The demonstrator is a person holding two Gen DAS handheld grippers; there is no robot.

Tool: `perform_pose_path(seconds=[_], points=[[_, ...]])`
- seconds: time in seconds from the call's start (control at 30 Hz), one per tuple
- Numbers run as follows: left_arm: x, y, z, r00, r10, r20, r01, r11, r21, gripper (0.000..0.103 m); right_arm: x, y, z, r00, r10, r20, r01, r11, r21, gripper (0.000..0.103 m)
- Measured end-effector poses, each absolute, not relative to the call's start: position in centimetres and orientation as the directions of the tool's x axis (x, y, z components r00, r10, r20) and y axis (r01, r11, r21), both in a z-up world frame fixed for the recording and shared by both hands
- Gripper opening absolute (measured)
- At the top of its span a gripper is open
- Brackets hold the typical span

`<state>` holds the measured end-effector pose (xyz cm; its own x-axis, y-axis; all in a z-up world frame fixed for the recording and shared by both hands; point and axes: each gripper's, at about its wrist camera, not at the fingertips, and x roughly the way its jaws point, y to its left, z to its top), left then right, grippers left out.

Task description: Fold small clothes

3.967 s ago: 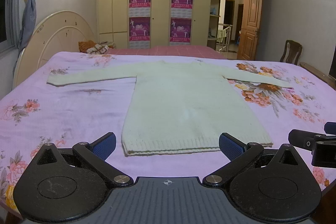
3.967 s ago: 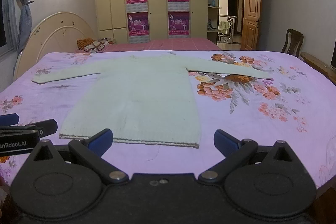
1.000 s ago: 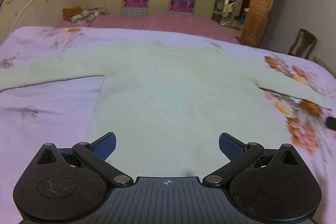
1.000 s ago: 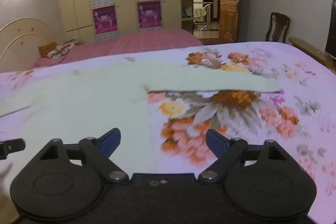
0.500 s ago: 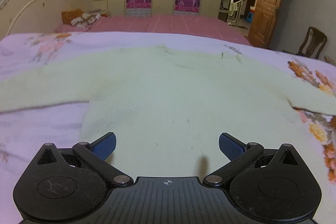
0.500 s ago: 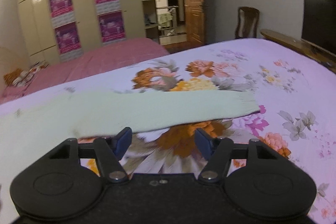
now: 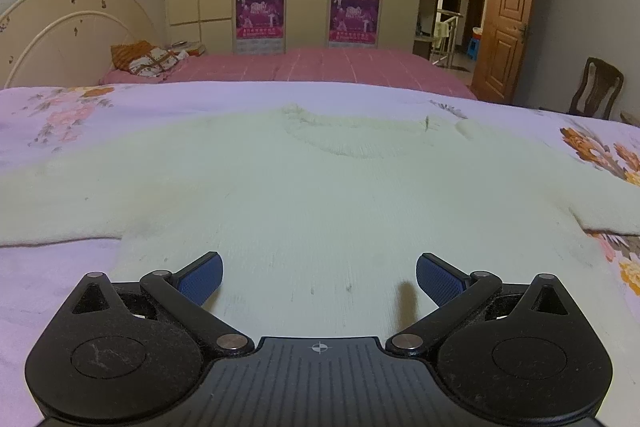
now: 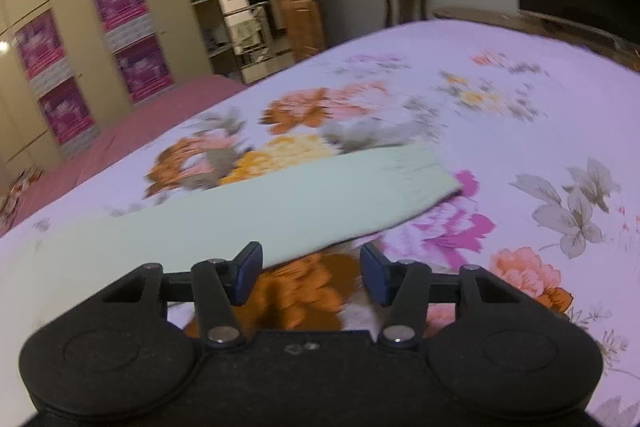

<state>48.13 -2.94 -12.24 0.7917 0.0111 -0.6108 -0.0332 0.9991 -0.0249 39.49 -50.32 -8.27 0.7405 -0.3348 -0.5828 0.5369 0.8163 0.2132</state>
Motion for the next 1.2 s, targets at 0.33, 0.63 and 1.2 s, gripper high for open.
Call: perform_pose_path(seconds=[0.33,0.63,1.2], points=[[49.3,-1.7,-12.9,0.781,0.013,-0.625,-0.044,0.998,-0.035,0.103,39.8,-55.6,-9.5,0.755,-0.341,-0.560,0.601,0.701,0.385,0.033],[48.4,-0.2,-12.4,0.777,0.019,-0.629,-0.067,0.996,-0.053,0.103,39.3,-55.2,-9.2,0.756,-0.290,-0.587,0.606,0.648,0.462,0.036],[48.5,-0.5,-12.6,0.774,0.015,-0.633,-0.061,0.997,-0.051,0.103,38.0,-57.7,-11.5,0.821,-0.218,-0.529,0.555,0.522,0.647,0.008]])
